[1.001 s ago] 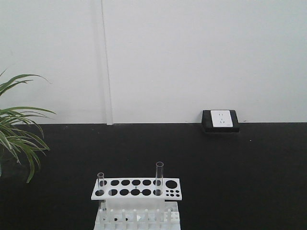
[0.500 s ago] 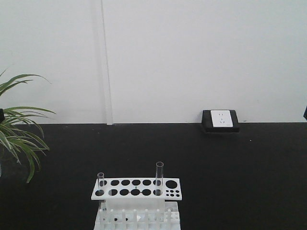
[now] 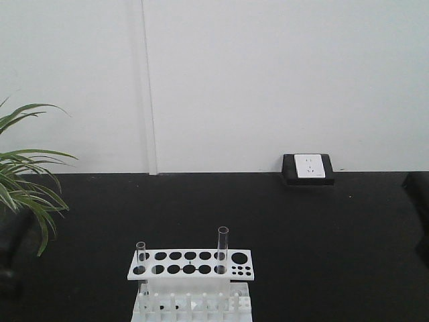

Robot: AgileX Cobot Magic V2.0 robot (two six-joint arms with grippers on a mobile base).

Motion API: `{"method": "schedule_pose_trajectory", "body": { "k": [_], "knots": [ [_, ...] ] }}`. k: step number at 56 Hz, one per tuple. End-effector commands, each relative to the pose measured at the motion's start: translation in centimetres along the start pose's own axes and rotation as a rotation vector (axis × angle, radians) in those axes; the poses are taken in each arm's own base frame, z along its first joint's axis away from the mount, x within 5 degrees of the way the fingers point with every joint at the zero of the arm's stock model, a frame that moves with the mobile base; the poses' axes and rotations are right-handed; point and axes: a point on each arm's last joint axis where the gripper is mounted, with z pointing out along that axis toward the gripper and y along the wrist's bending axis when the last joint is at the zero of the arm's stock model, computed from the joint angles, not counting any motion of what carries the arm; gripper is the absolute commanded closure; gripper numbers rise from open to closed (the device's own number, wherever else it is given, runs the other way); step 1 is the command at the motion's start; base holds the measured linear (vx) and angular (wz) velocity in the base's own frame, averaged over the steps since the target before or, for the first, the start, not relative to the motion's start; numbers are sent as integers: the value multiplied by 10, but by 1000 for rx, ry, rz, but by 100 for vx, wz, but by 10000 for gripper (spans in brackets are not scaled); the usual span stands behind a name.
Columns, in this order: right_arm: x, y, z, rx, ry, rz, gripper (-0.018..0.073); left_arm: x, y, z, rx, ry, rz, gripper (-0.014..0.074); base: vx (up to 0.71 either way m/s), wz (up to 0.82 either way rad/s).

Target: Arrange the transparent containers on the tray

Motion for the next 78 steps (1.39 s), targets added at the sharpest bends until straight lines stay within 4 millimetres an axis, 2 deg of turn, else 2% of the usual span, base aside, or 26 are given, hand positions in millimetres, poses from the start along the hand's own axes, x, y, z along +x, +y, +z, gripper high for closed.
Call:
{"method": "schedule_pose_trajectory", "body": {
  "k": [1,10,23,34,46,53,68,78],
  "knots": [
    [-8,15,1,-176,-91,-33,24,5,-17,2,103,-88,-1,117,0,0],
    [0,20,6,-254,-65,-2,24,29,-36,26,228,-53,-35,119,0,0],
    [7,16,12,-226,-50,34,24,59,-47,87,290,-87,-83,119,0,0],
    [7,16,12,-222,-53,-21,24,73,-53,133,308,-84,-84,119,0,0],
    [6,15,12,-206,-61,-25,24,82,-54,168,296,-89,-88,119,0,0],
    [6,14,12,-197,-63,-27,24,87,-52,177,260,-84,-117,119,0,0],
    [6,14,12,-198,-63,-28,24,101,-52,182,246,-40,-133,123,0,0],
    [6,14,12,-198,-63,-28,41,107,-53,183,248,-27,-145,182,0,0]
  ]
}}
